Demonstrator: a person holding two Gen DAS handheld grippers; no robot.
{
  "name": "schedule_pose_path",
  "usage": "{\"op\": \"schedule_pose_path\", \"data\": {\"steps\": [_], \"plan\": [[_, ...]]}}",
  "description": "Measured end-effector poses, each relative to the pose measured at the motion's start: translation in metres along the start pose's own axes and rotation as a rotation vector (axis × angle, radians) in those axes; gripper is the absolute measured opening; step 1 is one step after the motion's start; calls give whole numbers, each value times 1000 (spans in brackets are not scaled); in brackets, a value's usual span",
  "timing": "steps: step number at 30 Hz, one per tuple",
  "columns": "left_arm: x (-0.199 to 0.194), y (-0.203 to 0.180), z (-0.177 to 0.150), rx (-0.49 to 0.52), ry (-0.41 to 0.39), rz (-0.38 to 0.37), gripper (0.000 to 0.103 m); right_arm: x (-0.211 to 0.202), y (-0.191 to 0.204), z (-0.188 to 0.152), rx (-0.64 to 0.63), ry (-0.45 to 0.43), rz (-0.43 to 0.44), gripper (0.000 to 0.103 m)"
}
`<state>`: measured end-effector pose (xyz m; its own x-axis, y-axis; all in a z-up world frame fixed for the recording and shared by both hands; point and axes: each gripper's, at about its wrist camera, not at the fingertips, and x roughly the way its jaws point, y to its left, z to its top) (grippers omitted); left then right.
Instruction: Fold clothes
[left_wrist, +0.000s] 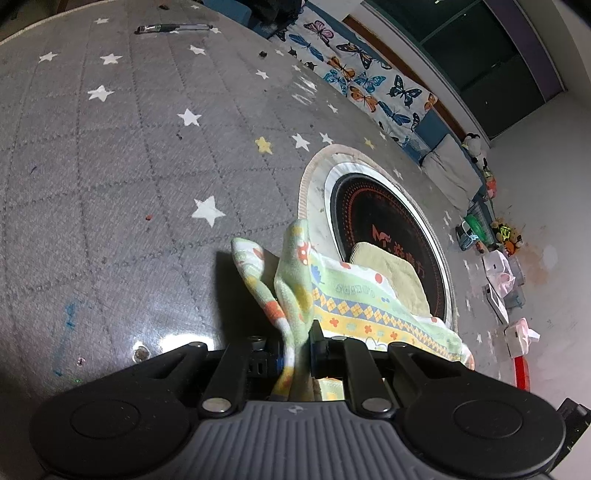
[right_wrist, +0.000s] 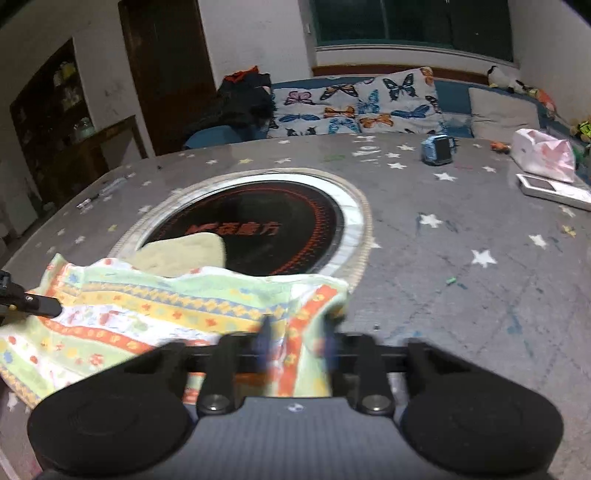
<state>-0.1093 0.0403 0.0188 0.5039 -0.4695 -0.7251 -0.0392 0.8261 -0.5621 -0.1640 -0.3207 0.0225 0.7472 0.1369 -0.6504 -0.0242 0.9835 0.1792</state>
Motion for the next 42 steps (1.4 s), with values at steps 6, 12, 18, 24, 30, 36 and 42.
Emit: {"op": "schedule_pose_path", "data": {"steps": [6,12,18,24,30,36,42], "plan": [[-7,-23,5,77,-12,-14,11,-30,0,5,28,-85,23,10],[-4,-77,12,188,-21,-65,10,-65,-10,22,6,-166,-34,10],[26,-137,14,264,4,-120,9,-91,-44,36,37,-222,-138,10],[60,-189,14,334,34,-134,9,-107,-80,44,58,-246,-236,10],[92,-225,9,399,63,-121,9,-108,-110,44,92,-240,-303,10],[115,-236,-1,447,86,-78,9,-97,-137,28,122,-185,-351,10],[122,-230,-4,474,95,-34,10,-78,-154,9,157,-113,-385,11]]}}
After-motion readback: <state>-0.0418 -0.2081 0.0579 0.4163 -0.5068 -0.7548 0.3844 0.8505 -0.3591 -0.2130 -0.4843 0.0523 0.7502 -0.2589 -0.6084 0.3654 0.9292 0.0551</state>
